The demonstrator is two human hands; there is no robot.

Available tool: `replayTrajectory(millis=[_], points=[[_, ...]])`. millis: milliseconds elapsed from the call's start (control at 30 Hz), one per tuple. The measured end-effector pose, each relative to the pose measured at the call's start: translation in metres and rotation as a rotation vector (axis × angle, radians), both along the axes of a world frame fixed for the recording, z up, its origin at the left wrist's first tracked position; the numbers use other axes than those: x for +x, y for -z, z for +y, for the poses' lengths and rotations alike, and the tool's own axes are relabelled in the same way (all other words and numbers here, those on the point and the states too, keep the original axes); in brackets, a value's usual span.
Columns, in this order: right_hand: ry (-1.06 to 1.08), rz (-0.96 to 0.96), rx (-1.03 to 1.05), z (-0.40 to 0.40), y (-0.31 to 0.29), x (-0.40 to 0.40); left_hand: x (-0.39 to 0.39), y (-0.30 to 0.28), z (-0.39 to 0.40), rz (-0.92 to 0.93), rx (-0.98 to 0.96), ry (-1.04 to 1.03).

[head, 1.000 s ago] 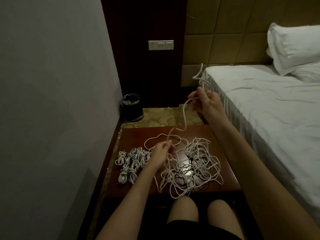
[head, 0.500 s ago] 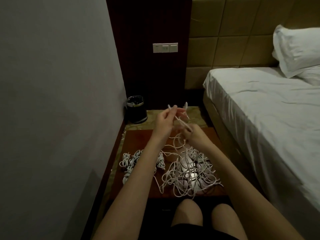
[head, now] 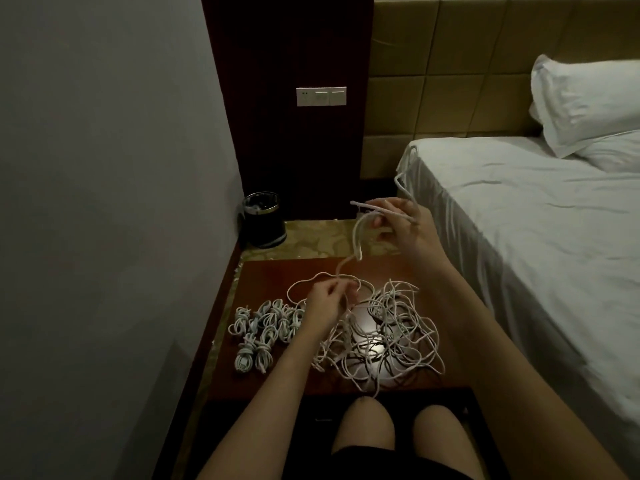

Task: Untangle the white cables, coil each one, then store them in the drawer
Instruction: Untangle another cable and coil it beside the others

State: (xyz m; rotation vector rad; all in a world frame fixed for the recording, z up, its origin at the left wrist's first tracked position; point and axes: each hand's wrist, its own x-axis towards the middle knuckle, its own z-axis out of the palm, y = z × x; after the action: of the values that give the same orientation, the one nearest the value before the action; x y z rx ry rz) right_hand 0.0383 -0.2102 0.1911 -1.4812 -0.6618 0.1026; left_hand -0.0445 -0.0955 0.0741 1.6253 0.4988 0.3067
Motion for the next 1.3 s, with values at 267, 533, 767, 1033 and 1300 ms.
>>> replayTrajectory(millis=[267,533,767,1033,1300], points=[[-0.067,-0.014,-0.603,-0.005,0.059,-0.005,0.012,-0.057,0.01,-0.244,-0.232,-0.072],[-0.034,-0.051,-0.582,0.011,0.062,-0.003,0.013,-0.059,0.002,-0.305,-0.133,-0.021],[-0.037,0.123,-0.139,0.0,0.043,0.001,0.002,-0.008,-0.009,-0.122,0.102,0.147],[0.041,0.102,0.168,-0.009,0.003,0.001,-0.009,0.026,-0.003,0.037,0.106,0.173],[0.113,0.035,-0.21,-0.016,0.036,0.009,0.001,-0.012,0.004,-0.067,0.069,-0.034]])
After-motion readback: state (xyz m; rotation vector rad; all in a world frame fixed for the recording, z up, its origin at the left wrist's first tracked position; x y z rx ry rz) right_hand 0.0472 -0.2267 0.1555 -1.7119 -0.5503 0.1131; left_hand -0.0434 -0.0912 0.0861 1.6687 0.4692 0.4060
